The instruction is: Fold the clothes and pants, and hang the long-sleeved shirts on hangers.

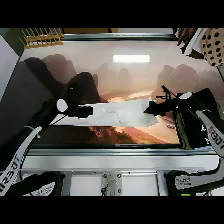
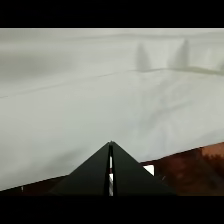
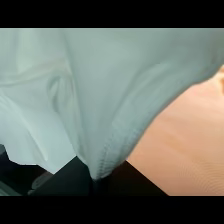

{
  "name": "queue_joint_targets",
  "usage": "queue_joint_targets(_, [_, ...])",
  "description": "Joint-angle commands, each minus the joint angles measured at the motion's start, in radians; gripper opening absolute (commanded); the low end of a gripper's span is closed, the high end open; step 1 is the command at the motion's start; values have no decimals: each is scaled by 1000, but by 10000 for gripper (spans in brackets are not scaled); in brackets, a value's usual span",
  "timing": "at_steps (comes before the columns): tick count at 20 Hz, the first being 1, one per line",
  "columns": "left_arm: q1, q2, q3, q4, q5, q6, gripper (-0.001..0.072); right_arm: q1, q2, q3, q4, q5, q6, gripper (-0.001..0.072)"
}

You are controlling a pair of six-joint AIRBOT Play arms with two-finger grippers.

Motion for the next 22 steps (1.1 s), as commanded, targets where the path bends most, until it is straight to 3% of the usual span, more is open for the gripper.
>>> queue_joint_targets(1, [-78,-124,105,-70,19,-2,10,-61,126,86,-298,180,157,11])
queue_joint_targets(4, [-156,-247,233,-123,44,1,10,-58,212,215,-439,313,220,11])
queue_joint_targets(9, [-296,-455,477,-148,16,12,9,12,243,455,-443,476,346,11])
queue_joint_targets(16, [-401,-685,759,-149,-89,11,10,167,242,644,-444,509,421,11])
queue_joint_targets(22, [-402,-722,843,-148,-108,11,10,229,229,681,-444,509,437,11])
